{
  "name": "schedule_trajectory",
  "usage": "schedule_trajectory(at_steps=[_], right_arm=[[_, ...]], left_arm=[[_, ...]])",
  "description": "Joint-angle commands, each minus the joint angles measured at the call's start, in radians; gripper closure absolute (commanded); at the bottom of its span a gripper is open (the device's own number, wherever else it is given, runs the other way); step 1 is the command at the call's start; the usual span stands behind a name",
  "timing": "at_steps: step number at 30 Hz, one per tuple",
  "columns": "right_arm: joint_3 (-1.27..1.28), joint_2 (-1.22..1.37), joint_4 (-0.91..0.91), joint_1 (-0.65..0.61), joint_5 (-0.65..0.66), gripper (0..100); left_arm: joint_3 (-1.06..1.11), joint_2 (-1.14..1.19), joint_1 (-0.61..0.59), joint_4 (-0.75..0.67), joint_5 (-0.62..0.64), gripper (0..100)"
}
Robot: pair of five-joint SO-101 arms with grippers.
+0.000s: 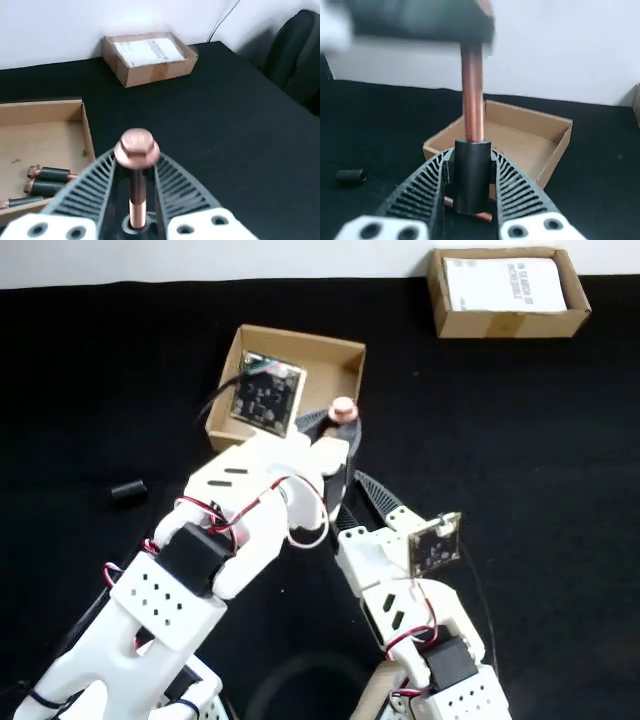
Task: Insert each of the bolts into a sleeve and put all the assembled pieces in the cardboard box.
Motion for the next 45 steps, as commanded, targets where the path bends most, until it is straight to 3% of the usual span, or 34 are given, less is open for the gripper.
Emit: schedule_trajectory(at_steps=[1, 18, 24, 26, 34, 38, 40, 45], right_arm=[[0.136, -0.004, -0.025, -0.004, -0.006, 99.1], [0.133, -0.004, -0.030, -0.002, 0.051, 99.1], [0.128, -0.004, -0.030, -0.002, 0.046, 99.1], [0.134, -0.004, -0.027, -0.002, 0.046, 99.1], [0.125, 0.005, -0.025, 0.096, 0.043, 99.1], [0.070, 0.007, 0.010, 0.148, 0.040, 99.1], [-0.012, 0.008, 0.081, 0.153, -0.029, 99.1], [-0.206, 0.102, 0.174, 0.128, -0.115, 99.1]], left_arm=[[0.002, -0.004, 0.013, 0.003, 0.000, 99], [0.094, -0.002, -0.024, 0.008, -0.002, 98], [0.064, -0.005, -0.018, 0.146, 0.000, 72], [0.030, -0.005, -0.016, 0.238, 0.000, 70], [-0.202, -0.117, -0.005, 0.643, -0.032, 86], [-0.209, -0.255, -0.007, 0.692, -0.192, 95], [-0.205, -0.329, -0.008, 0.692, -0.249, 100], [-0.050, -0.515, -0.110, 0.683, -0.331, 99]])
